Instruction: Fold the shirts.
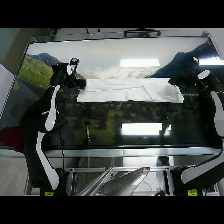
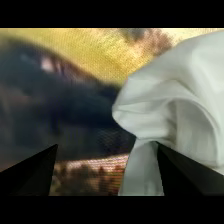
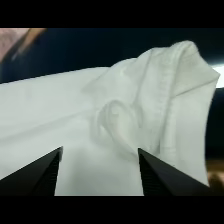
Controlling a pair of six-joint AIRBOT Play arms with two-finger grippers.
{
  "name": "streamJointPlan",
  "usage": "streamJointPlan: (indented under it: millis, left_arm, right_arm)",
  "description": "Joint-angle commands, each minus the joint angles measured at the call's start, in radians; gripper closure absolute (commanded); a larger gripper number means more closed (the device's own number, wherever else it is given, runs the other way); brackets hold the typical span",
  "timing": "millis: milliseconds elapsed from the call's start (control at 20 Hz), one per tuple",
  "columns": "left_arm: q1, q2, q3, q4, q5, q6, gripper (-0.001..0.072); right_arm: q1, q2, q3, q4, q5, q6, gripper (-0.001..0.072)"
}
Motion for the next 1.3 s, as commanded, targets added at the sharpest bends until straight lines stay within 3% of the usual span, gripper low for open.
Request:
streamJointPlan:
  millis: [0, 250, 300, 400, 500, 550, 600, 650, 750, 800, 950, 1050, 1250]
  left_arm:
    - [0.019, 0.061, 0.003, -0.002, -0.019, 0.001, -0.0005]
    - [0.042, 0.183, 0.003, -0.066, -0.035, 0.000, -0.0001]
    - [0.042, 0.199, 0.003, -0.066, -0.042, 0.000, 0.0046]
    - [0.024, 0.215, 0.003, -0.066, -0.054, 0.000, 0.0246]
    - [0.007, 0.215, 0.003, -0.066, -0.079, 0.000, 0.0283]
    - [-0.001, 0.212, 0.003, -0.066, -0.090, 0.000, 0.0338]
    - [-0.010, 0.209, 0.003, -0.066, -0.093, 0.000, 0.0541]
    - [-0.022, 0.206, 0.003, -0.067, -0.095, 0.001, 0.0684]
    - [-0.044, 0.200, 0.003, -0.128, -0.101, 0.002, 0.0678]
    - [-0.051, 0.192, 0.003, -0.212, -0.100, 0.020, 0.0678]
    - [-0.076, 0.155, 0.003, -0.516, -0.076, 0.098, 0.0678]
    - [-0.099, 0.117, 0.003, -0.636, -0.047, 0.122, 0.0679]
    - [-0.211, 0.027, 0.003, -0.666, 0.052, 0.122, 0.0681]
  right_arm:
    - [-0.078, 0.003, 0.064, -0.059, 0.164, 0.073, 0.0075]
    - [-0.226, -0.053, 0.070, 0.053, 0.360, 0.037, 0.0066]
    - [-0.235, -0.073, 0.070, 0.090, 0.380, 0.006, 0.0066]
    - [-0.238, -0.111, 0.070, 0.147, 0.391, -0.038, 0.0066]
    - [-0.231, -0.146, 0.070, 0.213, 0.390, -0.068, 0.0067]
    - [-0.225, -0.163, 0.070, 0.268, 0.391, -0.098, 0.0067]
    - [-0.220, -0.180, 0.070, 0.326, 0.395, -0.128, 0.0070]
    - [-0.214, -0.197, 0.070, 0.376, 0.399, -0.146, 0.0072]
    - [-0.201, -0.229, 0.070, 0.445, 0.426, -0.161, 0.0078]
    - [-0.194, -0.242, 0.071, 0.459, 0.438, -0.163, 0.0205]
    - [-0.187, -0.246, 0.077, 0.462, 0.459, -0.191, 0.0686]
    - [-0.188, -0.228, 0.103, 0.460, 0.492, -0.198, 0.0690]
    - [-0.188, -0.114, 0.158, 0.459, 0.538, -0.196, 0.0690]
